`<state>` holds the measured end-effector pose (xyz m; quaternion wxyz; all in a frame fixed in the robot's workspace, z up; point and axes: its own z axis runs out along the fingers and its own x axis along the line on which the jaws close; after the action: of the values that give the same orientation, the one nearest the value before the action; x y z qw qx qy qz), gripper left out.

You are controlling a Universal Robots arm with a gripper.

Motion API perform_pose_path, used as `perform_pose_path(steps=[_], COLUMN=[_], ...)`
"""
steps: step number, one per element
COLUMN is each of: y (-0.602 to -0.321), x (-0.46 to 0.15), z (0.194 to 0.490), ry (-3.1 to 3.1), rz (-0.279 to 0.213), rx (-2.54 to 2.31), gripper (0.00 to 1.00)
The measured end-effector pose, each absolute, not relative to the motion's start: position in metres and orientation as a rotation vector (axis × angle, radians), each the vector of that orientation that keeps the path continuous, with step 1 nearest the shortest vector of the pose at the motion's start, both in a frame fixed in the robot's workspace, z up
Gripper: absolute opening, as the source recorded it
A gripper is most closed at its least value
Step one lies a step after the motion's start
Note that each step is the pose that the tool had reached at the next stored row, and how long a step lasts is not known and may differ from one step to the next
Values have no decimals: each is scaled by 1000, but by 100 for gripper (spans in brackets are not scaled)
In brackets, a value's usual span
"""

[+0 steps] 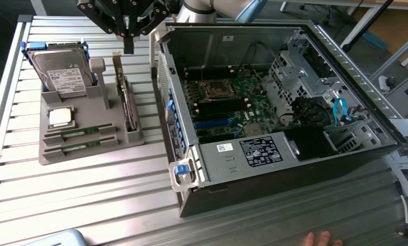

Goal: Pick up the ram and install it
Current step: 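Reach for the ram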

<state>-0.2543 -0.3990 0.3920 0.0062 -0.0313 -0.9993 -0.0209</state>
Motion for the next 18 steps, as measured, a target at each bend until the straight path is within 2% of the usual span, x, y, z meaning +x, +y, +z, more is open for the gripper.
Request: perform_pose_path(steps=[18], y=[-399], x=[-262], z=[392], ry=[-3127], rz=[-65], rx=[-60], gripper=[11])
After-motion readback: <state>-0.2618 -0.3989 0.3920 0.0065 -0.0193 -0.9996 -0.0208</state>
